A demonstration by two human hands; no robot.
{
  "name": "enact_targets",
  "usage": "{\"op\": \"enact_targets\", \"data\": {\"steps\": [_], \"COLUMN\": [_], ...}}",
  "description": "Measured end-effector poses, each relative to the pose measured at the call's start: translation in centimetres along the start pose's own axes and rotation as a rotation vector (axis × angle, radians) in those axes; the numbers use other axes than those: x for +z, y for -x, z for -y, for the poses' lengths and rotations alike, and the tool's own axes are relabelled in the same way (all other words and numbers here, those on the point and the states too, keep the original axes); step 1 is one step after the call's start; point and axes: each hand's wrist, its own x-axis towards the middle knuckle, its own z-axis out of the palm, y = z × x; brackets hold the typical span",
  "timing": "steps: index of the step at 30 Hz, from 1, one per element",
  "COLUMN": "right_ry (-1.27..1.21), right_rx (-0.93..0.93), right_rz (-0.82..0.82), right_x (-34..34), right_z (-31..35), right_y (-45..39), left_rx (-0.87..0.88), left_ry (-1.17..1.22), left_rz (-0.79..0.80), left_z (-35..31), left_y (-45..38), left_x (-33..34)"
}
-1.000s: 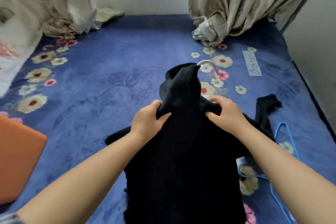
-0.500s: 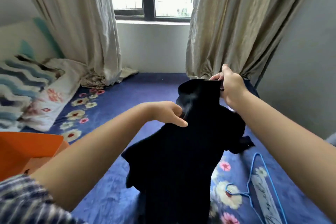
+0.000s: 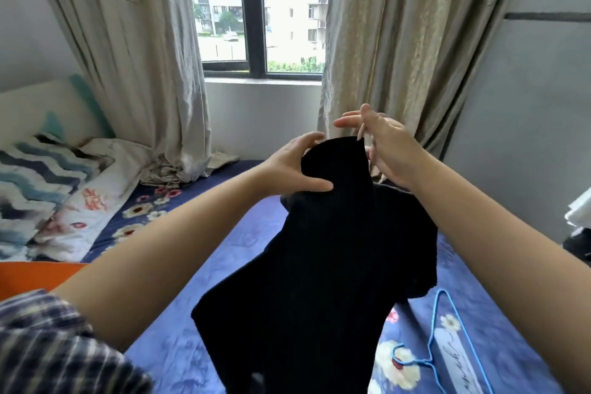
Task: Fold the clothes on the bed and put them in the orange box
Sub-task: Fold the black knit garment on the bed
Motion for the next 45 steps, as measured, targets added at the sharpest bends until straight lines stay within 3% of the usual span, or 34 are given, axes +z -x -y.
{"op": "enact_targets", "data": {"steps": [2, 4, 9, 12, 14, 18, 21, 23, 25, 29, 32, 36, 40, 45], "right_ry": [0.007, -0.007, -0.056, 0.054, 0.097, 0.073, 0.076, 0.087, 0.042, -0.117, -0.100, -0.078, -0.184, -0.178], "right_rx": [-0.006, -0.006, -0.010, -0.043, -0.067, -0.082, -0.083, -0.098, -0.101, -0.058, -0.052, 0.073, 0.164, 0.145], "right_rz": [-0.052, -0.077, -0.147, -0.150, -0.150, -0.081, -0.117, -0.185, -0.219, -0.312, -0.403, -0.514, -0.661, -0.741], "right_x": [-0.4, -0.8, -1.9, -2.1, -2.0, -2.3, -2.7, -3.2, -3.2, -3.8, -5.0, -6.7, -9.2, -11.1], "right_z": [0.1, 0.1, -0.1, -0.1, 0.2, 1.4, 2.0, 2.1, 2.3, 3.2, 4.1, 4.0, 4.3, 4.8], "right_y": [-0.2, -0.3, -0.4, -0.2, -0.1, 0.0, -0.3, -0.9, -1.8, -2.9, -3.6, -5.0, -5.8, -5.9], "left_rx": [-0.052, -0.044, 0.194, 0.397, 0.399, 0.211, 0.012, -0.039, -0.051, 0.008, 0.000, 0.036, 0.135, 0.241], "left_ry": [0.081, -0.105, -0.600, -0.465, -0.282, -0.187, 0.145, 0.113, 0.058, 0.051, 0.094, -0.125, -0.275, -0.619], "left_rz": [0.095, 0.106, -0.234, -0.442, -0.356, -0.051, 0.249, 0.425, 0.493, 0.470, 0.511, 0.600, 0.472, 0.223], "left_z": [-0.3, -0.5, -0.3, 0.8, 0.6, -0.2, -1.7, -2.7, -3.4, -3.8, -3.6, -4.2, -5.1, -5.4], "left_y": [0.1, 0.3, 1.1, 1.3, 1.4, 0.3, -0.5, -0.7, -1.1, -2.1, -2.1, -1.7, -0.9, -0.2], "left_x": [-0.5, -0.3, 0.8, 1.0, 1.4, 1.7, 0.7, 0.6, 0.7, 0.2, -0.6, -1.4, -3.3, -5.2]}}
